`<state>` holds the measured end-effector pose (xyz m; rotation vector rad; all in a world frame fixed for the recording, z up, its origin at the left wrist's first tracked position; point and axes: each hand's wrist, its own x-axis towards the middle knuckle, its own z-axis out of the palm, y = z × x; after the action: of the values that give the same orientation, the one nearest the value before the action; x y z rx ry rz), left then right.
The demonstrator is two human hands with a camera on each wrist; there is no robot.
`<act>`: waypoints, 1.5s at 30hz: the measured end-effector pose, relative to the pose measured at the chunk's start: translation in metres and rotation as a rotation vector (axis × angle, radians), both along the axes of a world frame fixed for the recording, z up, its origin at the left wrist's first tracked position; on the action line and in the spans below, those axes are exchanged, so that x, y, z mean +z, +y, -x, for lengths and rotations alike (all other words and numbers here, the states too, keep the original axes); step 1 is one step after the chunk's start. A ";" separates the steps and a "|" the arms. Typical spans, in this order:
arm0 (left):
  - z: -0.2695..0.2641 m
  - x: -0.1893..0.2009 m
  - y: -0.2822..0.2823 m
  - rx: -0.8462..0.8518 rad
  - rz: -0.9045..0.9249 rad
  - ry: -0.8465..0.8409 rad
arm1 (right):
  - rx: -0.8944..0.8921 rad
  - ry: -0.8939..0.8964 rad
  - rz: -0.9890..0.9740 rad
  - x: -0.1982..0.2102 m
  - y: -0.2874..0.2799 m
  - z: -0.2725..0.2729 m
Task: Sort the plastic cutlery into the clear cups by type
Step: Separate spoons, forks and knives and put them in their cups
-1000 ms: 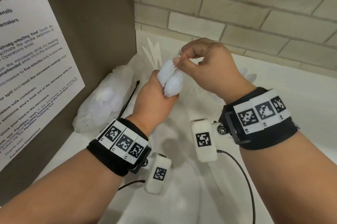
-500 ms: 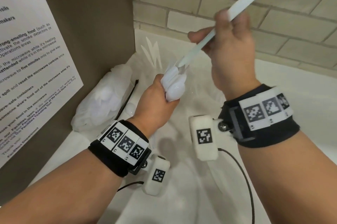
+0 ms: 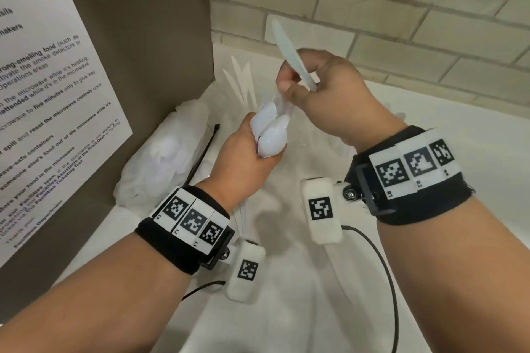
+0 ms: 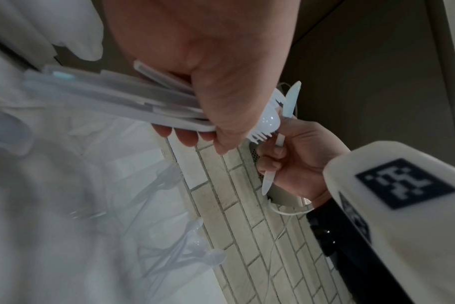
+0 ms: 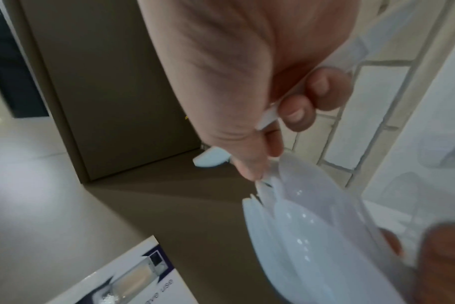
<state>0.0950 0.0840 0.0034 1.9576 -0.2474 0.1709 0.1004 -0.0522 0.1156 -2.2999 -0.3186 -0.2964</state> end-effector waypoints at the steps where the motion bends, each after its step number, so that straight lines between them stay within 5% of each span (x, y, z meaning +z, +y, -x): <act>1: 0.000 -0.001 0.001 -0.005 0.004 0.003 | 0.002 -0.015 -0.037 0.002 -0.001 0.000; 13: 0.002 0.002 0.006 -0.043 -0.015 0.016 | 0.049 -0.013 0.257 0.001 0.005 -0.003; 23: 0.002 0.007 0.013 -0.037 -0.001 -0.024 | 0.021 0.062 -0.122 -0.005 0.010 -0.008; 26: 0.002 0.002 0.014 -0.045 0.029 0.034 | -0.026 0.046 -0.454 0.009 0.005 -0.009; 32: 0.001 0.004 0.020 -0.218 0.270 0.229 | -0.065 -0.150 -0.725 0.036 -0.009 -0.028; 39: -0.012 0.006 0.033 -0.561 0.770 0.465 | 0.012 0.071 -0.637 0.014 -0.016 -0.083; 45: -0.023 0.005 0.035 -0.382 0.969 0.600 | 0.042 0.012 -0.666 -0.005 0.008 -0.118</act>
<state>0.1178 0.1194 0.0086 0.9054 -0.0981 -0.4701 0.2182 -0.0445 0.1106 -1.6375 -0.2182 -0.3111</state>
